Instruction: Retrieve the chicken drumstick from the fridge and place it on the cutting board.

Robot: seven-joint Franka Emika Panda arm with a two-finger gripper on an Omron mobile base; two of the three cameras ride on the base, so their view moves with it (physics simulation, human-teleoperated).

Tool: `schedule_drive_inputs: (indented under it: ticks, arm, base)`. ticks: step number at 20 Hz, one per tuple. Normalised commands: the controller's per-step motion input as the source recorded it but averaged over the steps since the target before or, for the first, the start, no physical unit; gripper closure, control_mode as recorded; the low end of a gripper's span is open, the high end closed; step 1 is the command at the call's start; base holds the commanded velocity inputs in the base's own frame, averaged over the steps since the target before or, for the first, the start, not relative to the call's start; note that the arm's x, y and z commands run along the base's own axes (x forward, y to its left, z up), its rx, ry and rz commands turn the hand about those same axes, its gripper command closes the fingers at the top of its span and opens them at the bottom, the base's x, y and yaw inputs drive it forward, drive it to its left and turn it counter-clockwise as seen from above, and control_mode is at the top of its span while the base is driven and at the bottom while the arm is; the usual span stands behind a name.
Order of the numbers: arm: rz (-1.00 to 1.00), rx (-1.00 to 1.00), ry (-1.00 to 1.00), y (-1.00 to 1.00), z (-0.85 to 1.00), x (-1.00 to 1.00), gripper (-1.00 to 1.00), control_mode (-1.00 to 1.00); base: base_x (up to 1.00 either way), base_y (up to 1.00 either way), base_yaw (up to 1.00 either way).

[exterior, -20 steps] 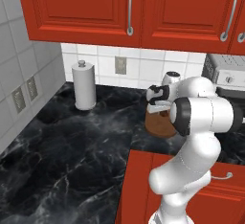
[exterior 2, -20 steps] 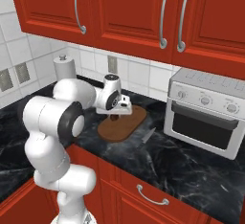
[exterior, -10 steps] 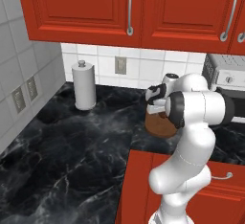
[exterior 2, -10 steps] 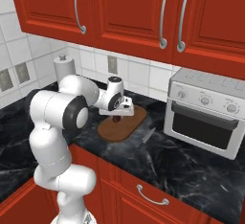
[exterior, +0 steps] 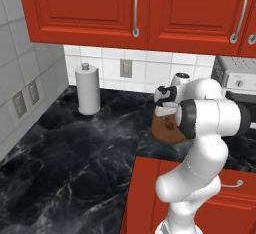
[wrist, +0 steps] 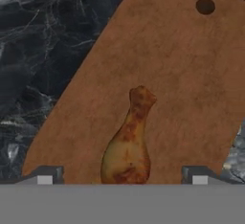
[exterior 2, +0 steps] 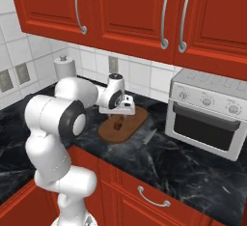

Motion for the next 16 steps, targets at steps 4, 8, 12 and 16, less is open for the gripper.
schedule_drive_inputs:
  ticks: [4,8,12,16]
  arm:
    - [-0.01,0.00,-0.04,-0.02,0.13,-1.00,-1.00,-1.00]
    - [-0.01,0.00,-0.15,-0.01,0.00,-1.00,-1.00,-1.00]
    - [-0.11,0.00,-0.03,0.06,0.38,-1.00,-1.00,-1.00]
    - [-0.12,0.00,-0.57,-0.17,1.00,-0.93,-1.00,-1.00]
  base:
    - [0.00,0.00,0.00]
    - [0.00,0.00,0.00]
    - [0.00,0.00,0.00]
    - [0.00,0.00,0.00]
